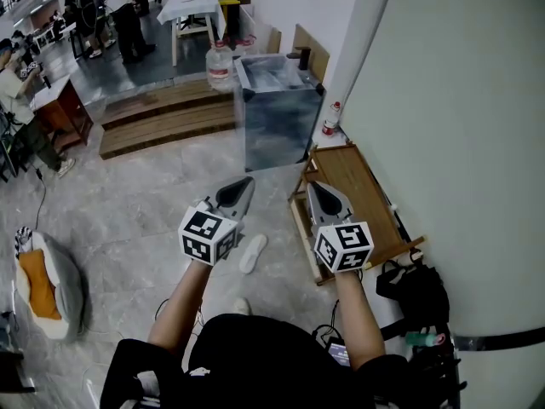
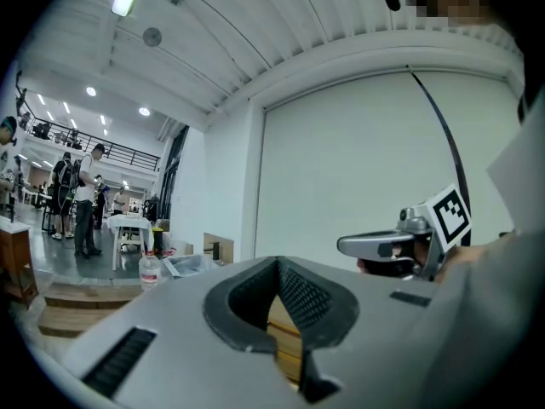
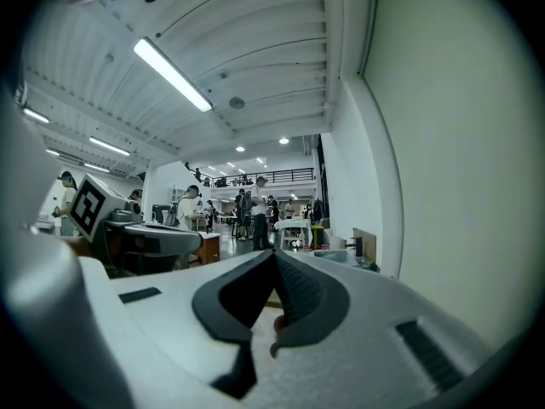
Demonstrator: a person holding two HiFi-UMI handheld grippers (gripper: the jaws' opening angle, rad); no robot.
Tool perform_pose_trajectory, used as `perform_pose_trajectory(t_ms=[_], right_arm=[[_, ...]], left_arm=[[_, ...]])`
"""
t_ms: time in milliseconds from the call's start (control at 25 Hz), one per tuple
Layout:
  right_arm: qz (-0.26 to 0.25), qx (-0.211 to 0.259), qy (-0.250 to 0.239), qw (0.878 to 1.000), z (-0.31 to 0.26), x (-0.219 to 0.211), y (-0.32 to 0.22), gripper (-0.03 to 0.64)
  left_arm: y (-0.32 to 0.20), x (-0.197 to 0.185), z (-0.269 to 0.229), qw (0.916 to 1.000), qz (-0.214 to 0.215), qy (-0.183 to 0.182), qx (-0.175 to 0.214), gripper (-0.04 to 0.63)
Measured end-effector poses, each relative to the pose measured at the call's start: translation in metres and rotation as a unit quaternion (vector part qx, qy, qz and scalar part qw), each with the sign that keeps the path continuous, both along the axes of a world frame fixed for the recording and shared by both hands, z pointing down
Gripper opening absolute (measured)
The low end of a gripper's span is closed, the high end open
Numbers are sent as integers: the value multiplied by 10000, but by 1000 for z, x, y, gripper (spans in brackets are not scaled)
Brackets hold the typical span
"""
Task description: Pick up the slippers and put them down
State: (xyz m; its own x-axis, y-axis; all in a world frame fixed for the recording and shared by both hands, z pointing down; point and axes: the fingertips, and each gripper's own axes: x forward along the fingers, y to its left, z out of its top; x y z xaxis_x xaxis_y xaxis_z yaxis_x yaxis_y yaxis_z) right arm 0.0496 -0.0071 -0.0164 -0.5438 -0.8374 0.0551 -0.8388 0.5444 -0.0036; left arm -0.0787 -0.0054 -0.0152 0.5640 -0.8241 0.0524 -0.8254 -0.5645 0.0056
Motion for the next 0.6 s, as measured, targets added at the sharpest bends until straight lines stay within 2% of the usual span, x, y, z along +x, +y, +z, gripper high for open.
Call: perform_pose_trajectory(t_ms=[160, 600], right_arm=[[30, -10, 23, 10000, 0, 3, -2, -8], [22, -35, -270, 9996, -10, 3, -6, -8]], left_arm=[[3, 10, 0, 9998, 129, 64, -170, 6], [0, 13, -3, 9996, 215, 48, -166, 6]])
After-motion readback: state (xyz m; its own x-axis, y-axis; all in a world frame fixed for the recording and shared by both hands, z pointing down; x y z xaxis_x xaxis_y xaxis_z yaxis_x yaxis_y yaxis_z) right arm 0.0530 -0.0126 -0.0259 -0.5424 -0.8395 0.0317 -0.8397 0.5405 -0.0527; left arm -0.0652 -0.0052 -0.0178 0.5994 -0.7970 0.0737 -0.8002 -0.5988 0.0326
